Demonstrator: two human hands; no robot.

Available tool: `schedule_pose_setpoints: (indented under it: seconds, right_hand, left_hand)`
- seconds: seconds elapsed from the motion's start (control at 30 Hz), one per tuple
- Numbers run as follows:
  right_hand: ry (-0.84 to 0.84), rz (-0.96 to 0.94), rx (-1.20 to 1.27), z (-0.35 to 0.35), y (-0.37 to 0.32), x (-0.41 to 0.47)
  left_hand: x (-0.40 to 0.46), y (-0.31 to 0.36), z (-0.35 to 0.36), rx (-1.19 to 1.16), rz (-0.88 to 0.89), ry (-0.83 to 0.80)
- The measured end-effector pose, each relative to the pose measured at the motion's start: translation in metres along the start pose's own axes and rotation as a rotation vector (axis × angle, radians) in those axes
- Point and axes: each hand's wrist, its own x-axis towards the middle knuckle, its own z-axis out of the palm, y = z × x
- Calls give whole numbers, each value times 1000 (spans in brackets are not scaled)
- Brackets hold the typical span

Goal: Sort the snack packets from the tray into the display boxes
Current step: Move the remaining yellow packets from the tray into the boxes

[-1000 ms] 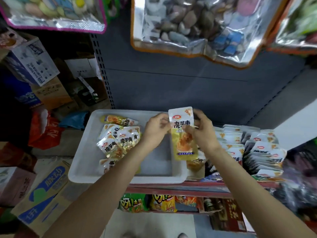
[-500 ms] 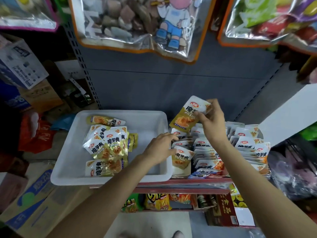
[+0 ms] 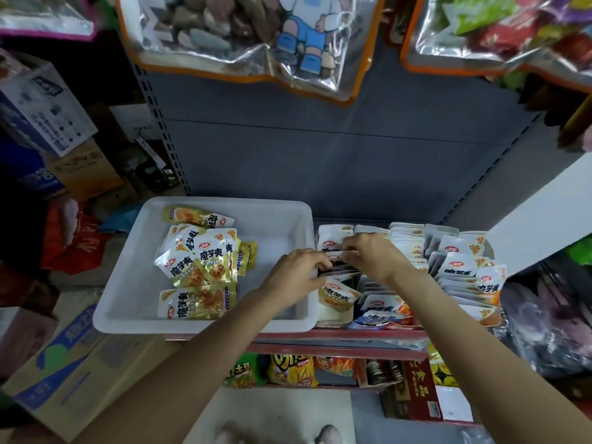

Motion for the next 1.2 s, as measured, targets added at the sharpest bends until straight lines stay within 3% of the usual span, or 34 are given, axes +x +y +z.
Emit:
schedule_pose_setpoints:
  seconds: [0.2, 0.4, 0.57, 0.7, 0.77, 1.0, 1.2]
  right_hand:
    - [104, 9, 166, -4, -17, 2]
    - [225, -110, 311, 16, -72, 19]
    - [-66, -173, 263, 71, -132, 49]
    - [-261, -201, 250, 119, -158, 61]
    - [-276, -235, 232, 140, -167, 68]
    - [-289, 69, 249, 158, -185, 85]
    - [-237, 95, 347, 142, -179, 82]
  left_hand:
    - [-7, -22, -10, -79, -39, -30]
    - [-30, -71, -37, -73, -246, 124]
    - [-59, -136, -49, 86, -459, 111]
    - [-78, -166, -57, 302, -705, -57]
    - [-86, -181, -60, 298, -804, -128]
    - [-91, -198, -70, 62, -880, -189]
    - [-93, -193, -82, 80, -879, -33]
